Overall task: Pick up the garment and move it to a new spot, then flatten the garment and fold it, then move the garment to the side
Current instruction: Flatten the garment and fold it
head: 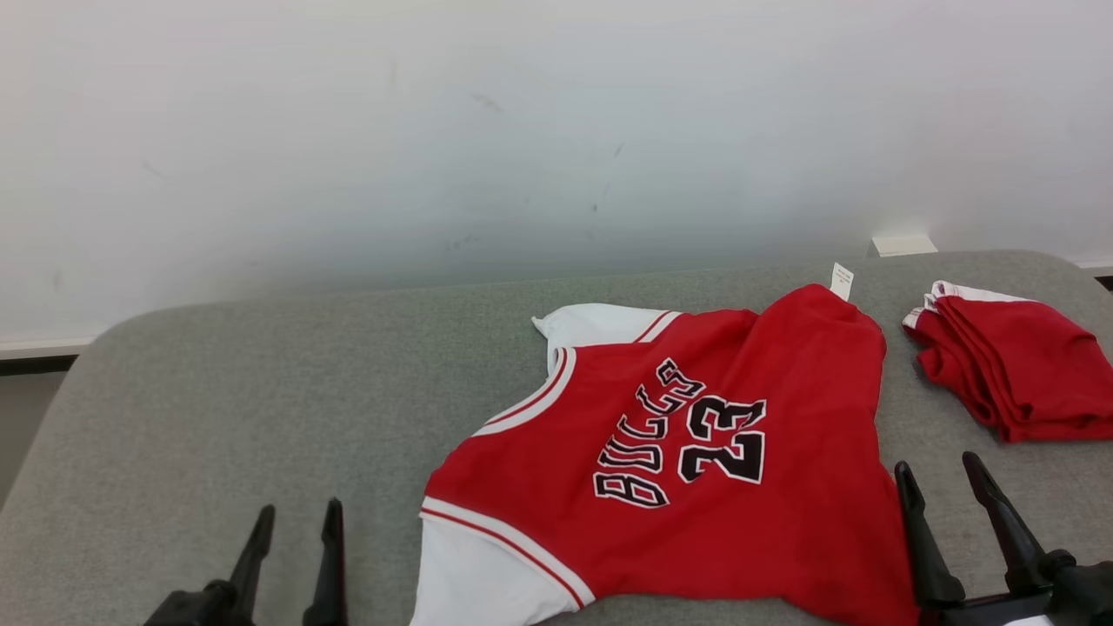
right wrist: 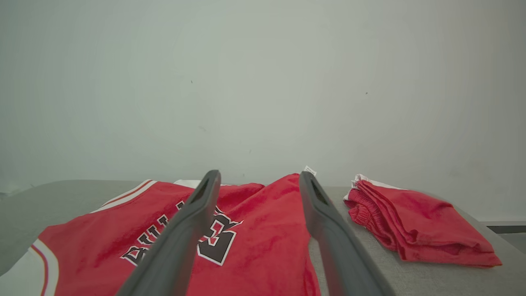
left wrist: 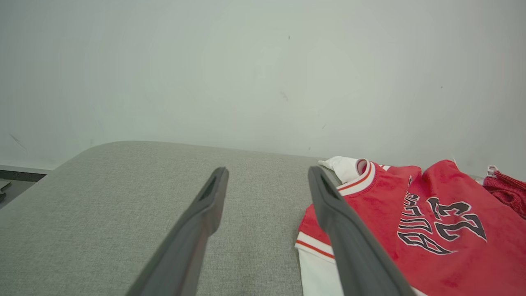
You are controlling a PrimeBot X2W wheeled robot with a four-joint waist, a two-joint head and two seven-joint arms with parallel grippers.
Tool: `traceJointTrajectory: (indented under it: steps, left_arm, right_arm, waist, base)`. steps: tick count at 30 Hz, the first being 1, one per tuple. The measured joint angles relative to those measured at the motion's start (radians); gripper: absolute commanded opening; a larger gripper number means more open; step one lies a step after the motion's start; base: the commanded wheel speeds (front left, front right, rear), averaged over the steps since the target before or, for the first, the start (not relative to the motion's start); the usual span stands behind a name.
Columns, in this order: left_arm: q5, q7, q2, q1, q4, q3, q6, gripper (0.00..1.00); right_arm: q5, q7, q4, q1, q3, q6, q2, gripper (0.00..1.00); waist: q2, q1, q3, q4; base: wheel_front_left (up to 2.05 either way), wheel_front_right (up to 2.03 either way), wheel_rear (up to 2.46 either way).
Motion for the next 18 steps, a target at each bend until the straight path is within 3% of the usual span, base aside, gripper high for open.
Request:
traceJointTrajectory:
  steps: [6,13,18]
  left_arm:
    - [0.006,0.021,-0.005,-0.001,0.034,-0.039,-0.019,1.00]
    - [0.019,0.259,0.034,0.017,0.027,-0.095,-0.027,1.00]
    - [-0.010,0.413,0.034,0.047,0.002,-0.132,-0.037,1.00]
  right_arm:
    - [0.000,-0.001,-0.011,0.020,-0.088,0.000,-0.052,1.00]
    - [0.077,0.189,0.071,0.077,-0.070,0.000,-0.135,1.00]
    - [0.135,0.303,0.147,0.075,-0.030,0.000,-0.119,1.00]
  waist:
    - [0.0000,0.0000,0.002,0.007]
    - [0.0001,0.0000,0.012,0.004]
    - [0.0001,0.0000,0.027,-0.001]
  base:
    - [0.00,0.00,0.00]
    - [0.00,0.00,0.00]
    - [0.00,0.00,0.00]
